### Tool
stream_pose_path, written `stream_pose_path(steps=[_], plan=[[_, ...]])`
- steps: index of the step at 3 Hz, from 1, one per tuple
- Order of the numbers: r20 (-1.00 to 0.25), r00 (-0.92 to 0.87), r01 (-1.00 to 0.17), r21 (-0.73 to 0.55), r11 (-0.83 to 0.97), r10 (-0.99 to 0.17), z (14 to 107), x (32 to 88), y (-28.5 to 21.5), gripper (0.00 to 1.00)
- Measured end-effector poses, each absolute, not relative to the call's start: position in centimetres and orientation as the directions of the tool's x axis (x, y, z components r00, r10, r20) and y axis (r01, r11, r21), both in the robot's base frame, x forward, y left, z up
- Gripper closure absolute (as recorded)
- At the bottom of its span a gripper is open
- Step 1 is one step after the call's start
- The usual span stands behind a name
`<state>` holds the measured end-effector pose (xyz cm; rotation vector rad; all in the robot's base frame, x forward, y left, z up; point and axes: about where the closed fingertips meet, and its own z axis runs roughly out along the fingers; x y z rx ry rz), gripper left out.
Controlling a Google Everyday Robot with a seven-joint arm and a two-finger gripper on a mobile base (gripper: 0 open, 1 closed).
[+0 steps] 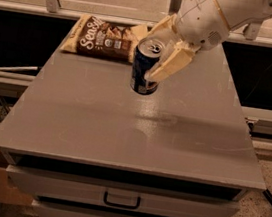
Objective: Pick pepsi can
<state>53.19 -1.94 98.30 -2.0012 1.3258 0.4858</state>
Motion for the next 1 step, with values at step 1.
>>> stream_pose_path(steps=[1], plan=[[-0.631, 0.422, -0.905, -0.336, -0.261, -0.651, 99.39, 53.11, -2.18, 1.0]])
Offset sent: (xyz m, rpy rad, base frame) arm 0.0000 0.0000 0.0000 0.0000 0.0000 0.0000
